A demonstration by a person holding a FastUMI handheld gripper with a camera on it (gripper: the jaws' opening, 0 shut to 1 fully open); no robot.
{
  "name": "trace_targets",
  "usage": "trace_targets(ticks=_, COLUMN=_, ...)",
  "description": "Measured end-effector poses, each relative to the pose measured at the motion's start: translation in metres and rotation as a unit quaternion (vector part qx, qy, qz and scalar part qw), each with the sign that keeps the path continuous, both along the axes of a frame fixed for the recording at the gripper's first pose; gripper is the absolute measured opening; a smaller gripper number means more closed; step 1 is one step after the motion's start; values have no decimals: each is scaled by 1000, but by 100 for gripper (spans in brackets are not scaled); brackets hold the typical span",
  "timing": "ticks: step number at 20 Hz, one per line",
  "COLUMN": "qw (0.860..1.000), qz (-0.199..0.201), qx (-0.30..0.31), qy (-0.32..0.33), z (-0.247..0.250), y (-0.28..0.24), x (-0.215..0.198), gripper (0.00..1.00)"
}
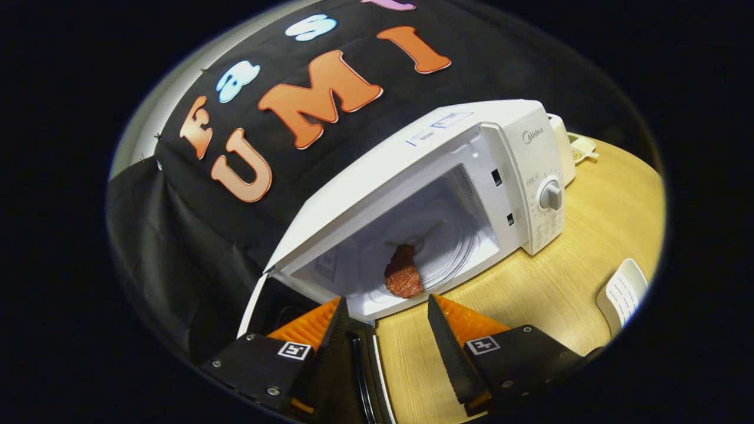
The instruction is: Open the microwave, put the food inside, and close the microwave door.
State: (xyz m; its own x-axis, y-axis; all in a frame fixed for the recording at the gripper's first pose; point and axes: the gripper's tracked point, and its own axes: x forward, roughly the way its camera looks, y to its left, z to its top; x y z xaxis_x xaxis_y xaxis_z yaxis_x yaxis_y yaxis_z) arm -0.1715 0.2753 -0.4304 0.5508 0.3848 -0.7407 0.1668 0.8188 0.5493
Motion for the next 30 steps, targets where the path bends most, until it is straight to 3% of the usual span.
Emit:
trace_targets(ticks=7, qw=992, qz=88, qx=-30, qy=-80, z=93, y=35, x=-34, gripper=82)
trace_targets(ticks=15, qw=975, qz=190, qx=-4, qy=-119, z=162, y=124, x=-101, gripper=83)
trace_targets(ticks=19, qw=956, qz=269, qx=19, qy=-115, z=166, y=171, x=-151, gripper=83)
trace_targets(ticks=23, qw=945, qz=316, qx=31, qy=-77, z=152, y=181, x=-188, gripper=83)
trace_targets(ticks=30, qw=945, qz=320, qx=-12, qy=-64, z=135, y=148, x=-183, gripper=76)
